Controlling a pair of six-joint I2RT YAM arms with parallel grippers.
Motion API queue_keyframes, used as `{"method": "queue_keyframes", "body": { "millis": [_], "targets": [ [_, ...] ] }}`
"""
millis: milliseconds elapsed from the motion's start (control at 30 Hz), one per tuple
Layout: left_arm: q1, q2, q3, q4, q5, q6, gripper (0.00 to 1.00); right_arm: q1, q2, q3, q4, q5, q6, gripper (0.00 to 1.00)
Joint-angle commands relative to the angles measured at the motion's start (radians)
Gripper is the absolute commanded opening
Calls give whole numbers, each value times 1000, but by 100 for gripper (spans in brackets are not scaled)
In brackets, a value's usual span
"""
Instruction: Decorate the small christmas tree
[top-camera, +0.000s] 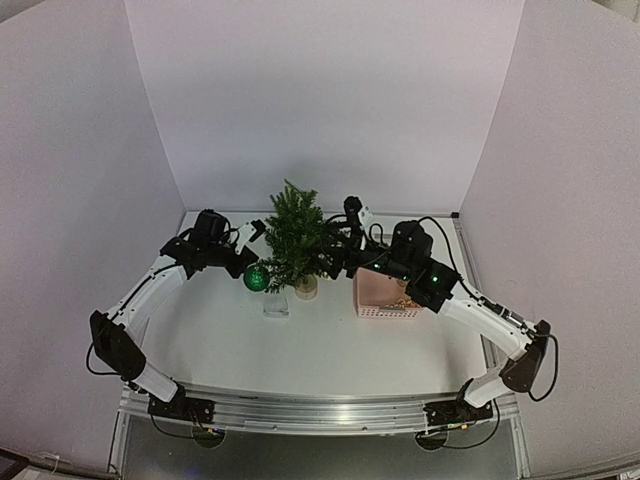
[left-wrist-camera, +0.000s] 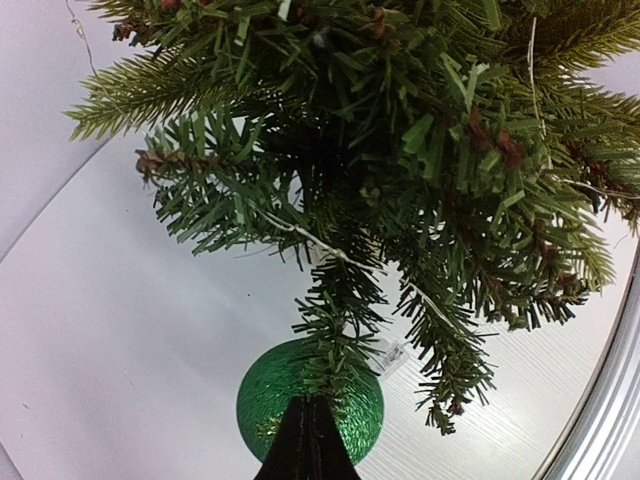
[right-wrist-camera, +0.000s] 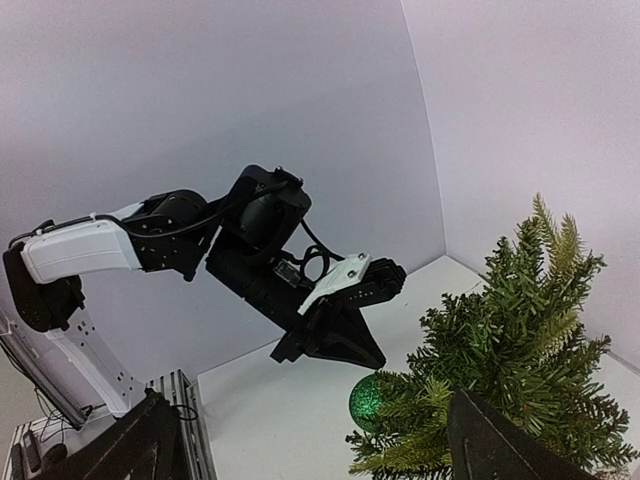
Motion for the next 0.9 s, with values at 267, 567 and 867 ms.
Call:
{"method": "queue_keyframes", "body": {
  "millis": [267,567,867],
  "targets": [
    [-11,-16,101,-91,27,-56,0,4,-36,-20,28,16,-5,92],
    [-16,7,99,-119,49,-104,0,4,-41,-23,28,20,-10,92],
    [-19,13,89,-130,69,-123,0,5,-46,-35,28,26,-9,92]
  ]
}}
